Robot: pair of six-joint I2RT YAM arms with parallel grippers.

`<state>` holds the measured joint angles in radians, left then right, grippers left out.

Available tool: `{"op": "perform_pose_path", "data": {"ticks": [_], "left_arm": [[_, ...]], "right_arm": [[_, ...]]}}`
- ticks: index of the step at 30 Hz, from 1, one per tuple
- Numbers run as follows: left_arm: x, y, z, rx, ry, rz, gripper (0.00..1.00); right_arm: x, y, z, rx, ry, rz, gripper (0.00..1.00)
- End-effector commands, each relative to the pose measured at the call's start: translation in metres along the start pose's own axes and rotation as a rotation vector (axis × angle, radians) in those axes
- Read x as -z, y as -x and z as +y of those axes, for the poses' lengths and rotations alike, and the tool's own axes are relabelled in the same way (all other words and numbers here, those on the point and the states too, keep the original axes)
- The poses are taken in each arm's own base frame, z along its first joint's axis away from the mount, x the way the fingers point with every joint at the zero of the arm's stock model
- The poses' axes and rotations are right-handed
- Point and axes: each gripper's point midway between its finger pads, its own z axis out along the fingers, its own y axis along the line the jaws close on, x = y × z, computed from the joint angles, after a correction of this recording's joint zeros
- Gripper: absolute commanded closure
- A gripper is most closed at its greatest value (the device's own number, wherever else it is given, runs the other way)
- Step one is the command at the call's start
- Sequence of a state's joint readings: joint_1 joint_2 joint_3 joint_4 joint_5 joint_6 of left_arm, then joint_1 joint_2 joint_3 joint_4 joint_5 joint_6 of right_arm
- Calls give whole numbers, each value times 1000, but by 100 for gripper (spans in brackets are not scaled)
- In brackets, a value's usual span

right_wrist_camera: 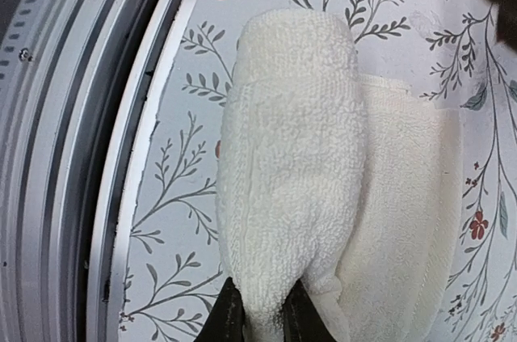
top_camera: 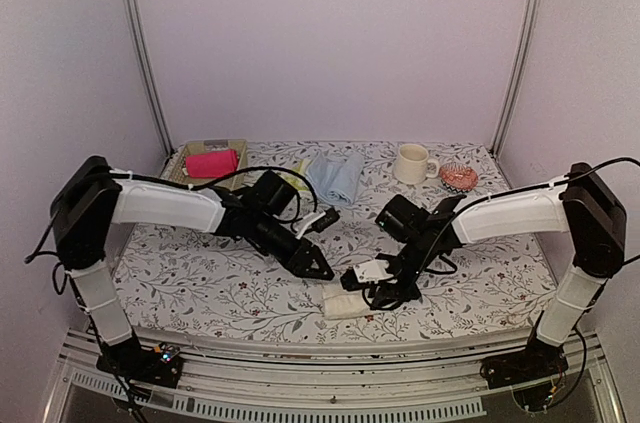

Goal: Roll the towels
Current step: Roll the towel at the center of the board.

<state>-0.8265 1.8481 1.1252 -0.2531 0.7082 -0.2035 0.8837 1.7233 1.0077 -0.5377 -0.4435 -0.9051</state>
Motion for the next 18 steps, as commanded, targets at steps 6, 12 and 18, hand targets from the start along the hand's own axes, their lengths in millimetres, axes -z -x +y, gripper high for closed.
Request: {"op": "perform_pose_path", "data": {"ticks": [6, 12, 18], "left_arm": [[47, -6, -31, -392, 490, -327, 52], [26, -18, -62, -673, 581, -291, 47], [-17, -8, -55, -878, 709, -123, 37]], "right_arm": [[6, -14, 10, -468, 463, -73, 87], [0, -22, 5, -651, 639, -118, 86], [-3, -23, -2, -746, 721, -146, 86]]}}
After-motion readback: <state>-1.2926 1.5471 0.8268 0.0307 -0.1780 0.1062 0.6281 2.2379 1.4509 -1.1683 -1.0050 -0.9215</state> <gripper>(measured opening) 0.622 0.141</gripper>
